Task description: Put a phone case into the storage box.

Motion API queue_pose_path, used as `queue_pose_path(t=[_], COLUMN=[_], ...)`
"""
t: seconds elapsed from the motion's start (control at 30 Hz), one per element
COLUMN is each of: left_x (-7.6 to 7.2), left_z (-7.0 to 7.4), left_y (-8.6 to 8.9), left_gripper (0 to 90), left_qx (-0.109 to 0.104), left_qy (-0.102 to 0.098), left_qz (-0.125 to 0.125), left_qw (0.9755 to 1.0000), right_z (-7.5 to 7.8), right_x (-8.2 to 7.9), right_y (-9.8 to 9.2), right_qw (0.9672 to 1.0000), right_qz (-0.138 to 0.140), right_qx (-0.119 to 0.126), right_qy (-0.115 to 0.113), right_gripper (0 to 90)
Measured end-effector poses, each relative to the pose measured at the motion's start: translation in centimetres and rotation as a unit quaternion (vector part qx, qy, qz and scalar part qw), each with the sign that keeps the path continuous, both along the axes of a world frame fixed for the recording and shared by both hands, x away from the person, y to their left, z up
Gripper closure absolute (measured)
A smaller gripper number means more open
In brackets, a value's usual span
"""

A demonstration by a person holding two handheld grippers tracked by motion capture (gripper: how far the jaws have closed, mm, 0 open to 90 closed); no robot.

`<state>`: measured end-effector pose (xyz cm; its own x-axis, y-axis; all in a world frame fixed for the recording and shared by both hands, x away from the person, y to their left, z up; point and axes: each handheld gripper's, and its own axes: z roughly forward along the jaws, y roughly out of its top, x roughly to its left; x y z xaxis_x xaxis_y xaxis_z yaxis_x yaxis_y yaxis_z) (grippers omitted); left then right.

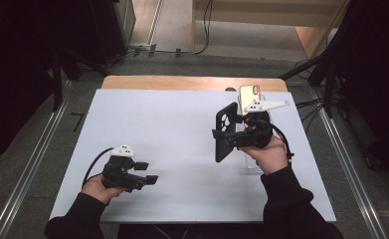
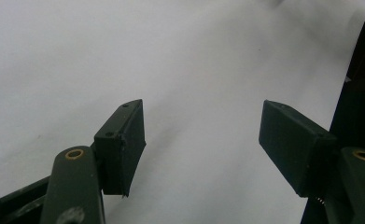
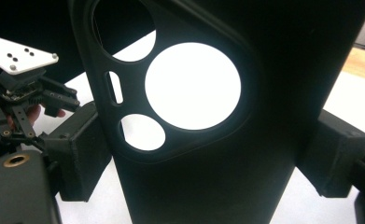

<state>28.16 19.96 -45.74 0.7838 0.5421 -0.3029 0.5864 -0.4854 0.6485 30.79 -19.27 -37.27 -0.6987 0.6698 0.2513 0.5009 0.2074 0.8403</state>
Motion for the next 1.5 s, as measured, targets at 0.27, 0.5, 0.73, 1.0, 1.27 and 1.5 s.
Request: queue_pose_path(t=[0.27, 0.5, 0.73, 1.0, 1.27, 1.5], left_x=[-0.1, -0.2, -0.2, -0.1, -0.1, -0.1], left_z=[0.0, 0.0, 0.0, -0.1, -0.1, -0.1], left_y=[0.2, 0.4, 0.4, 0.4, 0.5, 0.4], left_gripper=[31.7, 31.7, 31.7, 31.7, 31.8, 31.8], left_qx=[-0.002, 0.001, 0.001, 0.0, -0.002, -0.003], left_qy=[0.001, 0.003, 0.004, 0.004, 0.006, 0.008], left_qz=[0.004, 0.004, 0.005, 0.005, 0.011, 0.01], left_qw=[1.0, 1.0, 1.0, 1.0, 0.9999, 0.9999], right_z=[1.1, 1.8, 2.0, 1.6, 0.7, -0.5], right_x=[0.2, 0.3, 0.5, 1.0, 1.6, 3.0], right_y=[-2.1, -4.1, -5.8, -7.4, -8.4, -8.9], right_qw=[0.9999, 0.9986, 0.9956, 0.9908, 0.9795, 0.9725], right_qz=[-0.015, -0.05, -0.092, -0.134, -0.199, -0.23], right_qx=[0.002, 0.005, 0.005, 0.0, 0.003, -0.017], right_qy=[-0.006, -0.014, -0.015, -0.019, -0.033, -0.031], right_gripper=[12.4, 12.4, 12.4, 12.4, 12.4, 12.4])
